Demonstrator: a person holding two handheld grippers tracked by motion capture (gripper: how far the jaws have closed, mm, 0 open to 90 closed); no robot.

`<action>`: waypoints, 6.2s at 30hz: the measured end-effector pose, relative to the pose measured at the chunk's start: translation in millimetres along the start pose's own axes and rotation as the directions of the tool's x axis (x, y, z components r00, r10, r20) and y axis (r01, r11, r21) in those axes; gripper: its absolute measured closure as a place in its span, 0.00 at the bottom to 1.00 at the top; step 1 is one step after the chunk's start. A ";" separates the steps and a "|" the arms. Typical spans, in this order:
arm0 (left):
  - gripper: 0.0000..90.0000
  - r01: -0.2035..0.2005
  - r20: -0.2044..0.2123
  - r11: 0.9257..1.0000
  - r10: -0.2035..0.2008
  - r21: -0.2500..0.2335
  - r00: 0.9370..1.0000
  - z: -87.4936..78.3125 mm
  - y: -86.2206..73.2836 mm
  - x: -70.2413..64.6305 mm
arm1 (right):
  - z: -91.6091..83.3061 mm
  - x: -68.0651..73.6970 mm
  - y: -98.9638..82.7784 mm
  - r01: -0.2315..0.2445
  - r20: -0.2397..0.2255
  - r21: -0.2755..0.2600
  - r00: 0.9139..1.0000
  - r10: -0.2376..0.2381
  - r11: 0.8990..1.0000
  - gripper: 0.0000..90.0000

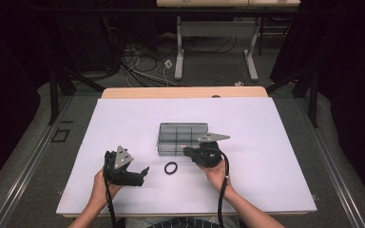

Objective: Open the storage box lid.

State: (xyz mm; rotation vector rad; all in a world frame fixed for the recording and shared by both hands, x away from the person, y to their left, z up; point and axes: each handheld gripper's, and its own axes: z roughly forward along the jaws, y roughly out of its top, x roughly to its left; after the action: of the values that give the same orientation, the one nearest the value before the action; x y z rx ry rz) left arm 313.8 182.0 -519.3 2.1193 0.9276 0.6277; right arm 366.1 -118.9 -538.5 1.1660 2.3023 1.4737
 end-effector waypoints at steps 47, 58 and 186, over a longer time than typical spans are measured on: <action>0.72 -0.119 -0.067 0.984 0.111 -0.130 0.992 58.6 35.2 -16.0 | -13.9 -5.2 5.9 0.024 0.015 -0.015 1.000 -0.024 1.000 0.88; 0.72 -0.111 -0.069 0.982 0.102 -0.155 0.992 57.8 34.6 -15.9 | -44.7 -14.1 -1.1 0.101 0.079 0.088 0.991 -0.108 0.991 0.64; 0.84 -0.100 -0.052 0.980 0.092 -0.174 0.994 54.8 76.7 15.1 | -44.5 -47.1 51.5 0.208 0.290 -0.003 0.936 -0.198 0.978 0.86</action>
State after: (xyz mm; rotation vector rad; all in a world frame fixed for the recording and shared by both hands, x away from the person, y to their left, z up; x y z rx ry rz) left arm 391.5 134.0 -491.5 2.0075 0.7673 0.7789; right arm 401.9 -171.6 -485.7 1.0208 2.1174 1.1783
